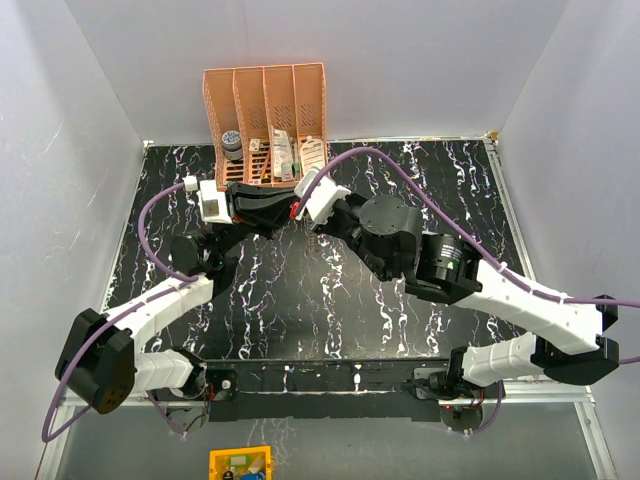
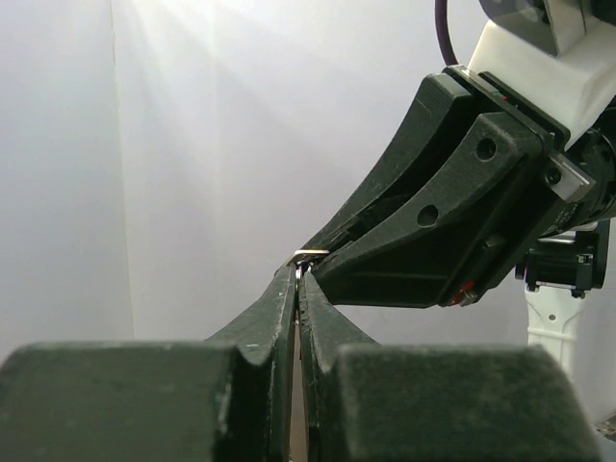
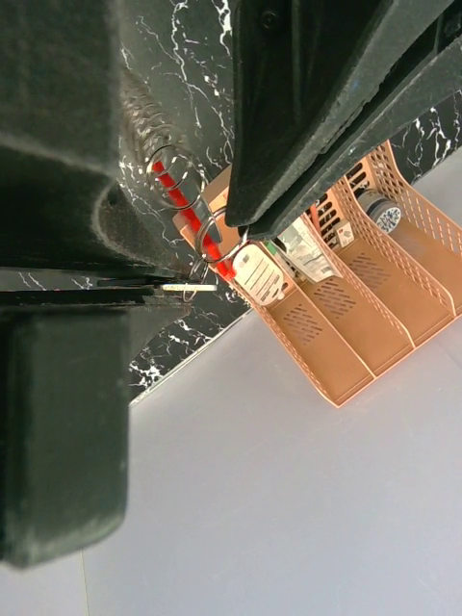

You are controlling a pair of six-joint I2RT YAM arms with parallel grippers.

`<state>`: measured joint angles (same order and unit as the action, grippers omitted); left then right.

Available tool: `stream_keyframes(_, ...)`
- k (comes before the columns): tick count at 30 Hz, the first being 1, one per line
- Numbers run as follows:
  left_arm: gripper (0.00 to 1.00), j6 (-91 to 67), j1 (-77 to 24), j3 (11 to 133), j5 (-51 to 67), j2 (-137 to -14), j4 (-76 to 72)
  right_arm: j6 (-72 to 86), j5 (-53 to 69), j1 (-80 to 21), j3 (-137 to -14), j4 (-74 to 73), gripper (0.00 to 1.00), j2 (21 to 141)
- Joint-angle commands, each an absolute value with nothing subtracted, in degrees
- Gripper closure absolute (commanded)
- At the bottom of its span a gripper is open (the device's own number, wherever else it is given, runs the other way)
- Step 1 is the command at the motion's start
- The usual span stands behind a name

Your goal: Remove the keys from the keyring

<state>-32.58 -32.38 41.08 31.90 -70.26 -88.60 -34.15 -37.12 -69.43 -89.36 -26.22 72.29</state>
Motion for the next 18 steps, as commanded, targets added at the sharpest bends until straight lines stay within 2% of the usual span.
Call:
stream_keyframes(1, 1.0, -34.0, -32.4, 42.7, 29.6, -69.9, -100.4, -32.9, -37.7, -69.2, -88.7, -21.9, 1.0, 69.8)
stream_keyframes(18, 1.0, -35.8, -32.6, 44.5, 22.9, -70.4, -102.4, -32.2, -34.2, -69.2, -82.2, -15.4, 1.0, 68.6)
